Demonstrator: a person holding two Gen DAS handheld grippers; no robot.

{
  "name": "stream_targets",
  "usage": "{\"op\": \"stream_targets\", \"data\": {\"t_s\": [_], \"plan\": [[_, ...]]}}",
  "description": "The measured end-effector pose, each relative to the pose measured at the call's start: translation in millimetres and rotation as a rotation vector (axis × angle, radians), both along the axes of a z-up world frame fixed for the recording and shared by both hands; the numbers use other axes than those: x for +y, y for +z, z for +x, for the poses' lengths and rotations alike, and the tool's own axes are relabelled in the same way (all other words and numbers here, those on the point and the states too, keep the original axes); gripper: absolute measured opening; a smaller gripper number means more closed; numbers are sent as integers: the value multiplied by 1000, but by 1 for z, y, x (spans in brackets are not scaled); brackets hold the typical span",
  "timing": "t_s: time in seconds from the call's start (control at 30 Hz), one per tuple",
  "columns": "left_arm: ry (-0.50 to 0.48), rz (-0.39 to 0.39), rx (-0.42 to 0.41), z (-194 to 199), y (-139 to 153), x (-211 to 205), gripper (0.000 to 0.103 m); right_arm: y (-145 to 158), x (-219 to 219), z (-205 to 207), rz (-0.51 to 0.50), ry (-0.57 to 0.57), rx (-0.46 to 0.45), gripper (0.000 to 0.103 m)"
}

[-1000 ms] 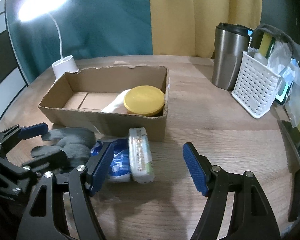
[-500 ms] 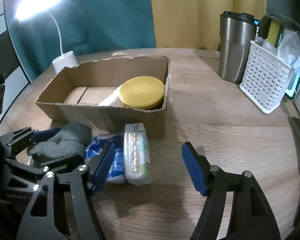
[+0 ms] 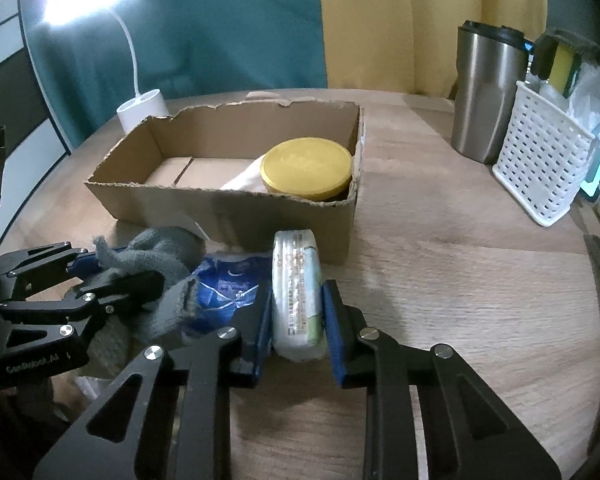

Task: Organize objects
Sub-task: 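Carry the gloves and the white packet into the box and open both grippers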

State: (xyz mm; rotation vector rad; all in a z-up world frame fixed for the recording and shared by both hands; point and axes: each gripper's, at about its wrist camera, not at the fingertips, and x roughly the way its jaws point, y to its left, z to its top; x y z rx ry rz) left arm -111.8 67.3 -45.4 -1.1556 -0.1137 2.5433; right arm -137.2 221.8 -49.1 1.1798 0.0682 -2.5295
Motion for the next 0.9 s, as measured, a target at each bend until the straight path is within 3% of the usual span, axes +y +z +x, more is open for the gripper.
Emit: {"op": "stream_targets", "data": {"t_s": [0.9], "plan": [[33, 48, 178, 29, 61, -27, 38, 52, -2, 21, 16, -22, 124, 26]]}}
